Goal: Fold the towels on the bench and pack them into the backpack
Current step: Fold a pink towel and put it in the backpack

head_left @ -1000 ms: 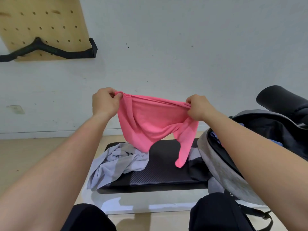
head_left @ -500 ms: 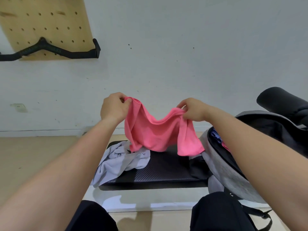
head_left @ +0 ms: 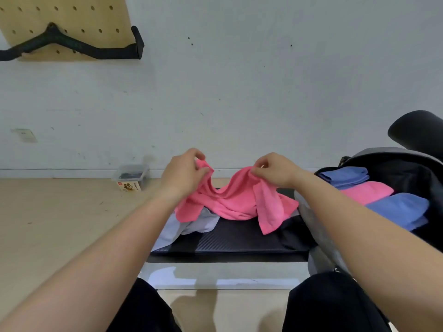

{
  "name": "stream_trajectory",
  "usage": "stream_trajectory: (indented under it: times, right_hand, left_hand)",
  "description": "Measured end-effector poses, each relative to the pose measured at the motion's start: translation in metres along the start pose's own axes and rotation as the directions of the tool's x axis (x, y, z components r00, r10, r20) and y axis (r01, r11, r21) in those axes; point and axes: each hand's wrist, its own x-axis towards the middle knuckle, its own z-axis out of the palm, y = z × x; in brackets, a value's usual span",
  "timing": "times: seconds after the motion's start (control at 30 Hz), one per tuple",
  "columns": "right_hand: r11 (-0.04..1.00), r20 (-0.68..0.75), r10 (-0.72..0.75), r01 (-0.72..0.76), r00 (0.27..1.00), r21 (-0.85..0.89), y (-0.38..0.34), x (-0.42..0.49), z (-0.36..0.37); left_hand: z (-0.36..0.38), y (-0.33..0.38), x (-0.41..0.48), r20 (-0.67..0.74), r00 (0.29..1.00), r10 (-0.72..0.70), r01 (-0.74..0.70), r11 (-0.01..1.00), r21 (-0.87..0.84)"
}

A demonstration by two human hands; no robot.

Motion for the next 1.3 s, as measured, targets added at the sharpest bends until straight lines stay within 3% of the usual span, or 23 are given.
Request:
stream_trajectory:
  times: [0.1, 0.23, 0.4, 0.57, 0.77, 0.9, 0.97, 1.07, 1.17, 1.3]
  right_hand:
    - [0.994, 0.016, -0.041, 0.039, 0.999, 0.101, -0.012, -0.005, 0.028]
    - [0.972, 0.015, -0.084, 0.078, 0.996, 0.222, -0.015, -0.012, 0.06]
    - [0.912, -0.064, -0.029, 0.052, 0.998, 0.408, 0.007, -0.027, 0.076]
    - [0.963, -0.126, -0.006, 0.039, 0.992, 0.268, 0.033, -0.029, 0.068]
    - [0.884, -0.24, 0.283, -0.155, 0.929, 0.44, 0.047, -0.025, 0.073]
    - [0.87, -0.282, 0.39, -0.25, 0.877, 0.425, 0.041, -0.027, 0.074]
    - [0.879, -0.272, 0.353, -0.217, 0.895, 0.425, 0.032, -0.032, 0.076]
    - [0.871, -0.174, 0.177, -0.072, 0.969, 0.486, 0.01, -0.041, 0.083]
    - [0.881, -0.165, 0.008, 0.072, 0.986, 0.468, -0.006, -0.047, 0.092]
    - [0.881, -0.164, -0.035, 0.108, 0.986, 0.461, -0.012, -0.05, 0.097]
  left_hand:
    - [0.028, 0.011, -0.021, 0.166, 0.975, 0.148, -0.113, 0.973, -0.204]
    - [0.054, -0.001, -0.031, 0.266, 0.939, 0.216, -0.139, 0.95, -0.28]
    - [0.059, -0.013, -0.025, 0.124, 0.986, 0.111, -0.08, 0.968, -0.238]
    - [0.057, -0.034, -0.012, 0.059, 0.997, 0.045, -0.035, 0.986, -0.161]
    - [0.061, -0.039, -0.015, 0.003, 0.999, -0.049, 0.049, 0.979, -0.2]
    - [0.055, -0.029, -0.028, -0.026, 0.997, -0.068, 0.06, 0.972, -0.228]
    - [0.052, -0.019, -0.037, 0.06, 0.995, -0.079, 0.094, 0.947, -0.306]
    - [0.052, -0.005, -0.05, 0.199, 0.976, -0.082, 0.162, 0.89, -0.426]
    - [0.049, 0.005, -0.057, 0.232, 0.97, -0.069, 0.181, 0.842, -0.508]
    - [0.041, 0.006, -0.061, 0.278, 0.958, -0.065, 0.214, 0.81, -0.546]
